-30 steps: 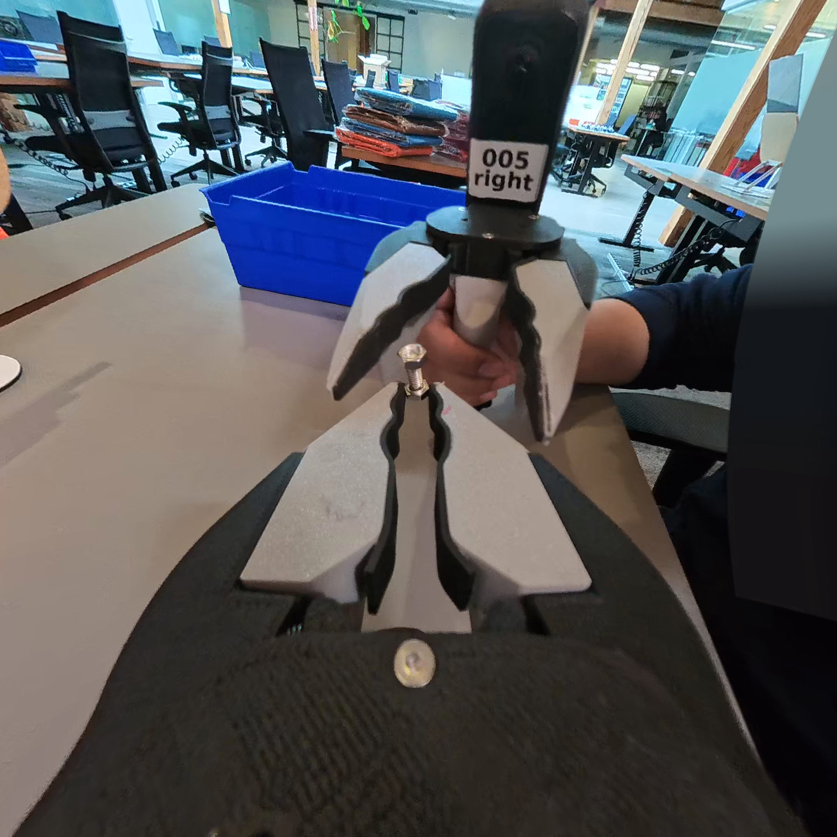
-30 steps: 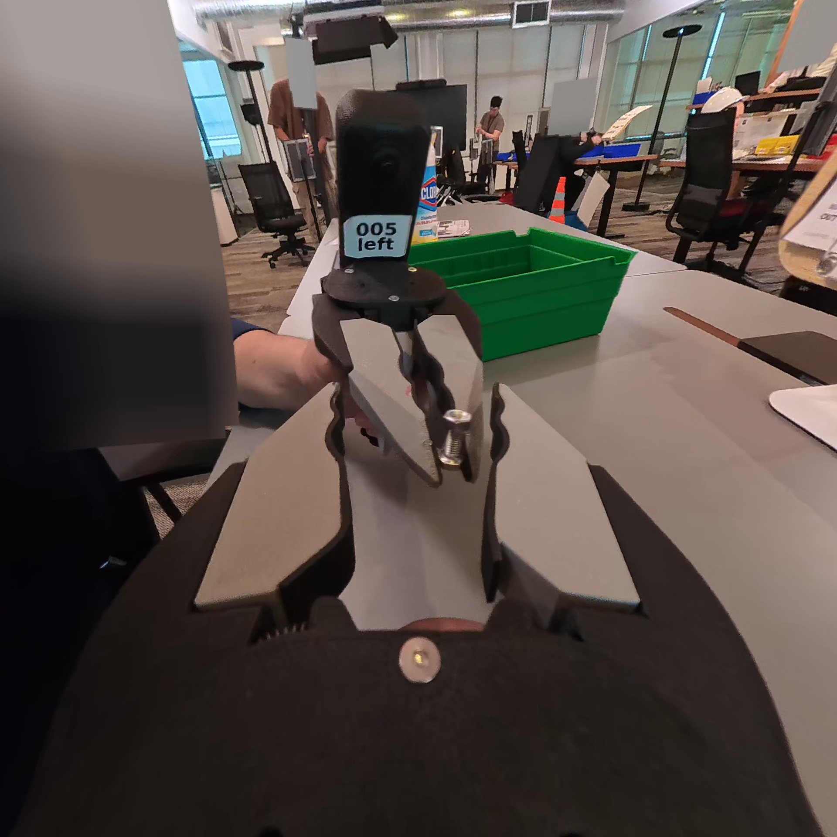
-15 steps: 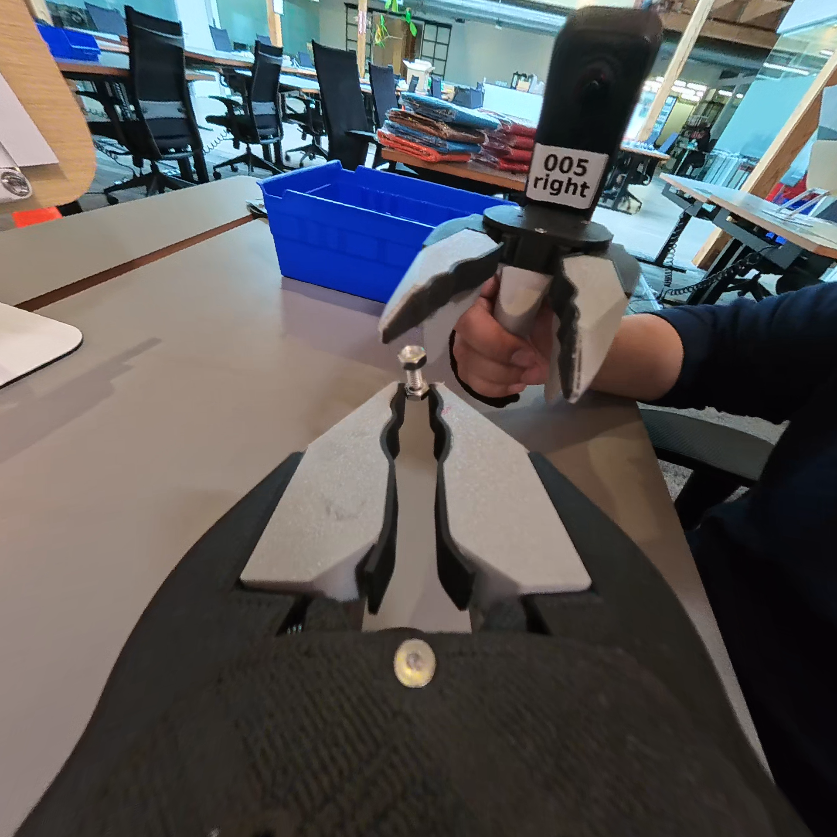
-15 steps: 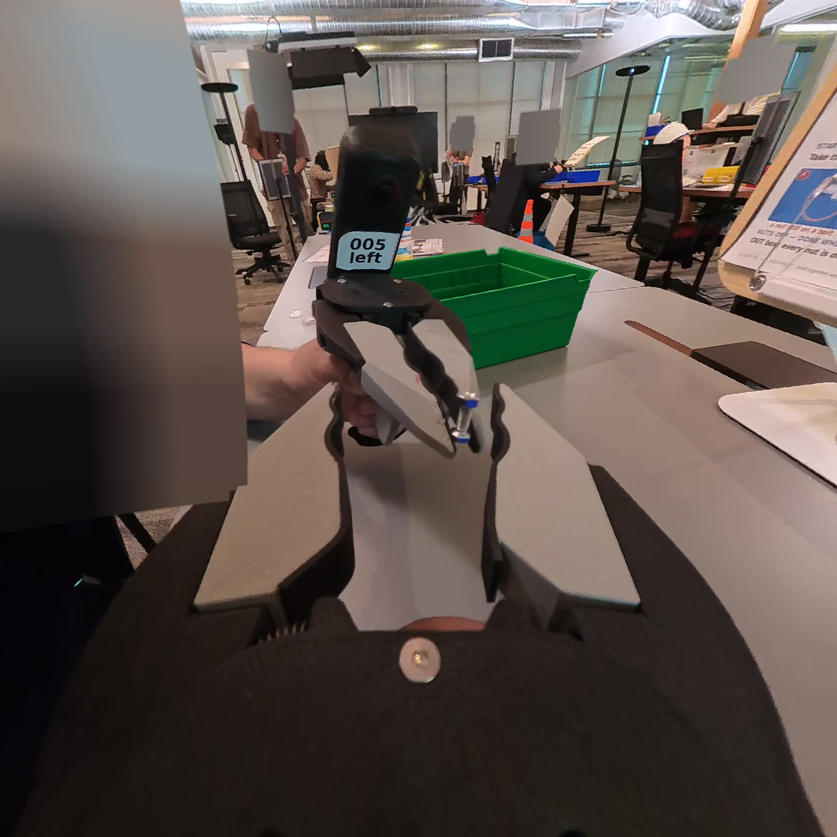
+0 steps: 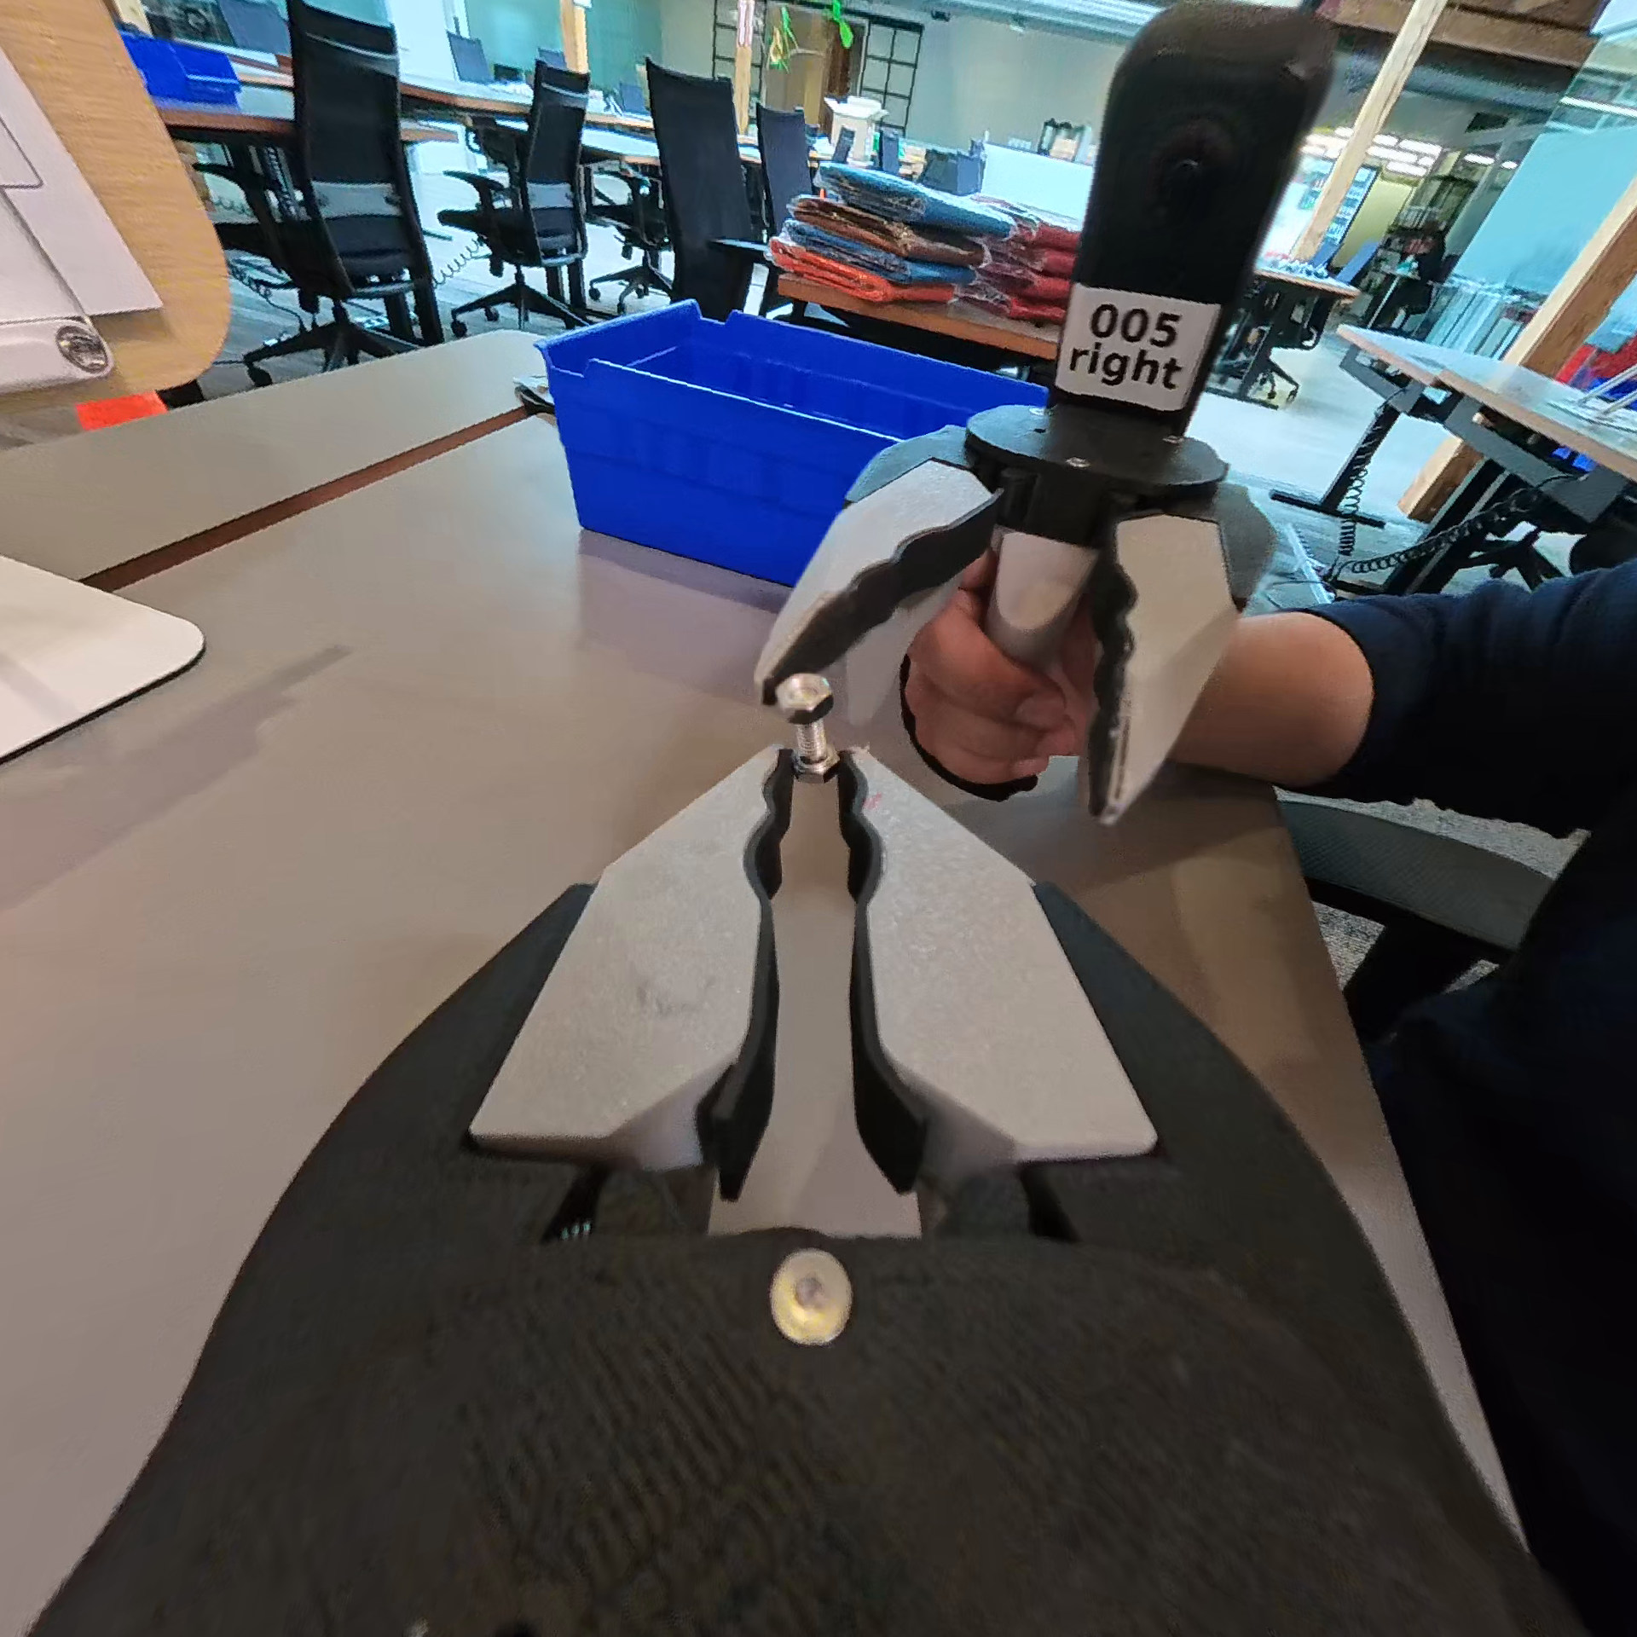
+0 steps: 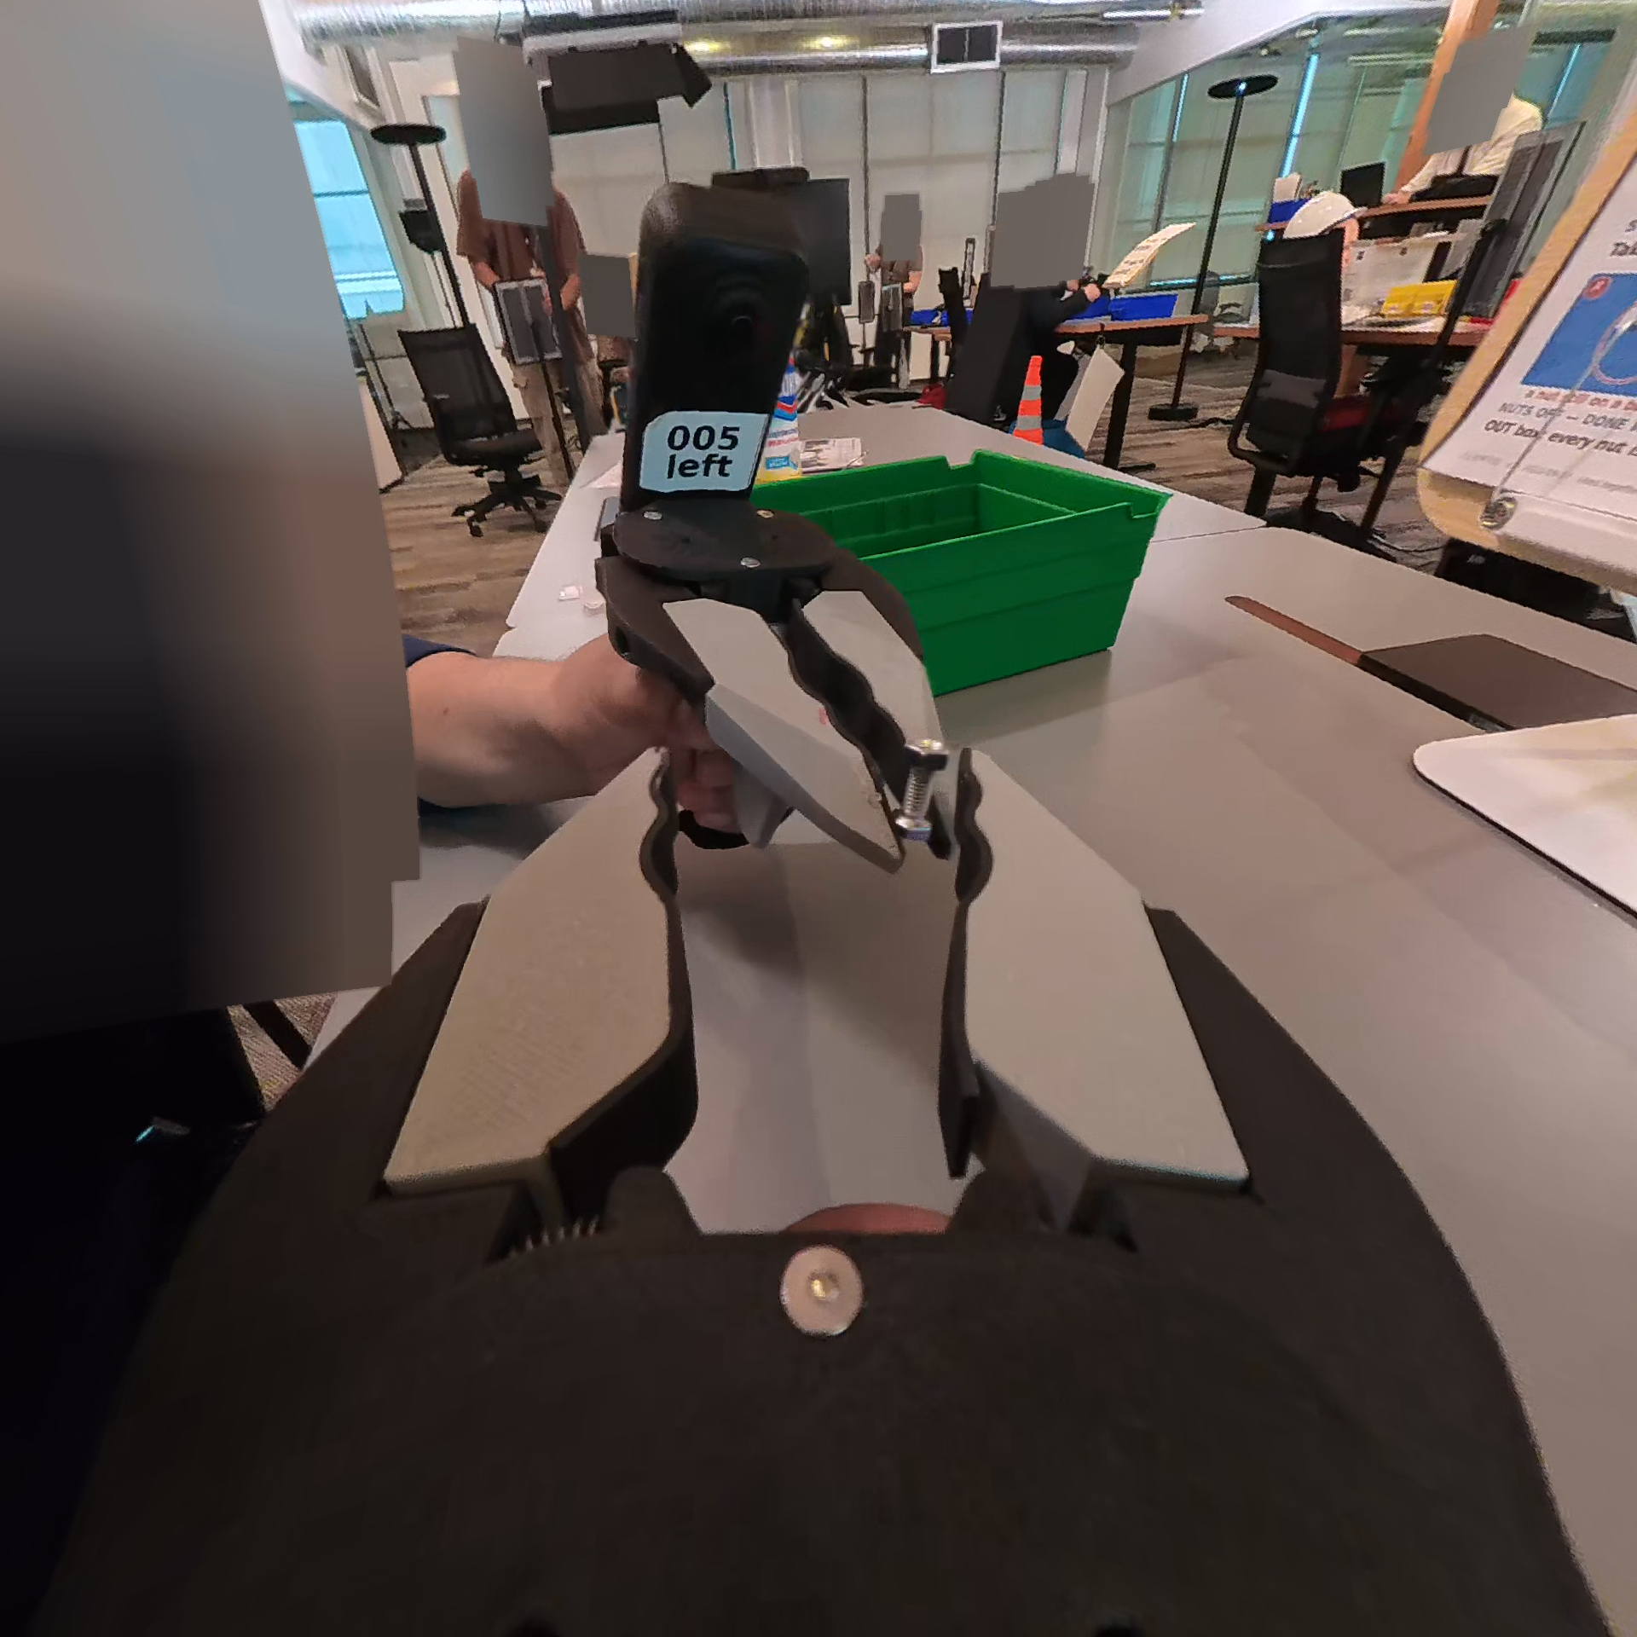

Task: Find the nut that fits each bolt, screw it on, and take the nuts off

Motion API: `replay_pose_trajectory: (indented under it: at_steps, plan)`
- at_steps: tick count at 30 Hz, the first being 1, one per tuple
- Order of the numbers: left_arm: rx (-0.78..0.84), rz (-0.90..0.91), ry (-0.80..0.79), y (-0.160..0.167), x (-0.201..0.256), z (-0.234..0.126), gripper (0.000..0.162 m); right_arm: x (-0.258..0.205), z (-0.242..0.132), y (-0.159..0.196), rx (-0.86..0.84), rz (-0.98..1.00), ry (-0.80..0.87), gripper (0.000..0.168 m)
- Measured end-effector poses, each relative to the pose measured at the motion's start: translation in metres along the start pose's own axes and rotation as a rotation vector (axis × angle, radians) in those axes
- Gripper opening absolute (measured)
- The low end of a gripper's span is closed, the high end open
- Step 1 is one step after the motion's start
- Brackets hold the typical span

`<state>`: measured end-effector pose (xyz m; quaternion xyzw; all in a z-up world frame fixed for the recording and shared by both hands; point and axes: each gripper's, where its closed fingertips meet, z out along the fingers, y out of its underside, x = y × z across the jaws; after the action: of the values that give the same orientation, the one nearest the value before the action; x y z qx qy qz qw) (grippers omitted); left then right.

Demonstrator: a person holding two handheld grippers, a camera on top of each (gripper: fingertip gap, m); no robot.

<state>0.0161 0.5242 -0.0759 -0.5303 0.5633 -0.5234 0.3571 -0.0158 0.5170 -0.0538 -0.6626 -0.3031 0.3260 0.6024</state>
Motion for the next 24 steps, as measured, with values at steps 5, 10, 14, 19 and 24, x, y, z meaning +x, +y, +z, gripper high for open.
replay_pose_trajectory:
  at_steps: [5,10,14,19,24]
  plan:
    - [-0.033,0.017,0.045,0.006,0.013,0.008,0.008,-0.003,0.006,0.002,-0.008,0.032,-0.015,0.064]
    - [-0.036,0.024,-0.019,0.007,0.001,0.005,0.008,-0.006,0.008,0.005,-0.033,-0.014,-0.002,0.070]
    - [-0.030,-0.006,-0.041,0.006,-0.010,0.000,0.008,0.002,0.000,0.002,-0.017,0.018,0.006,0.060]
    - [-0.026,0.016,0.019,0.005,0.006,0.006,0.008,0.001,0.006,0.004,-0.022,0.052,-0.002,0.067]
    - [-0.023,0.041,-0.049,0.004,-0.004,0.003,0.008,-0.004,0.009,0.007,-0.044,0.003,0.006,0.070]
